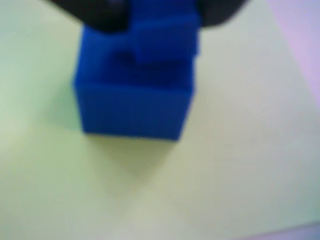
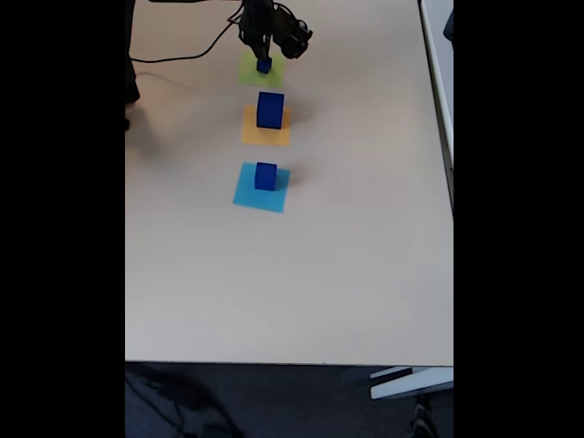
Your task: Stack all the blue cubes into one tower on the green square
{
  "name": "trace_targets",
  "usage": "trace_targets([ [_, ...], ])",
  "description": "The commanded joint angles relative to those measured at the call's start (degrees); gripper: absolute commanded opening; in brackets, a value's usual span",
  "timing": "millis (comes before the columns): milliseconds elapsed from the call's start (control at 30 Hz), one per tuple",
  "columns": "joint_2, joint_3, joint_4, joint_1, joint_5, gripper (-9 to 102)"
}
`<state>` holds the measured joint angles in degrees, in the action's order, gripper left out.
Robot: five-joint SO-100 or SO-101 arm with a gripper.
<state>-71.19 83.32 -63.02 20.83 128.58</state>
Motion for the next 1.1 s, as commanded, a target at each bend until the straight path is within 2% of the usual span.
trace_targets([
  [0,-0.88,-0.18,0.79,0.44,0.7,0],
  [200,-2.11,-0.44,0.53,0.18,0.0,0],
  [433,-6.5,-2.64,-3.6,-2.2,-4.66,0],
  [733,-10.99,-9.49,-13.89,-6.33,-10.9,0],
  [900,-12.48,-10.2,-14.85,-8.7,-14.15,0],
  [1067,-12.83,-10.63,-13.1,-14.06,-21.8,0],
])
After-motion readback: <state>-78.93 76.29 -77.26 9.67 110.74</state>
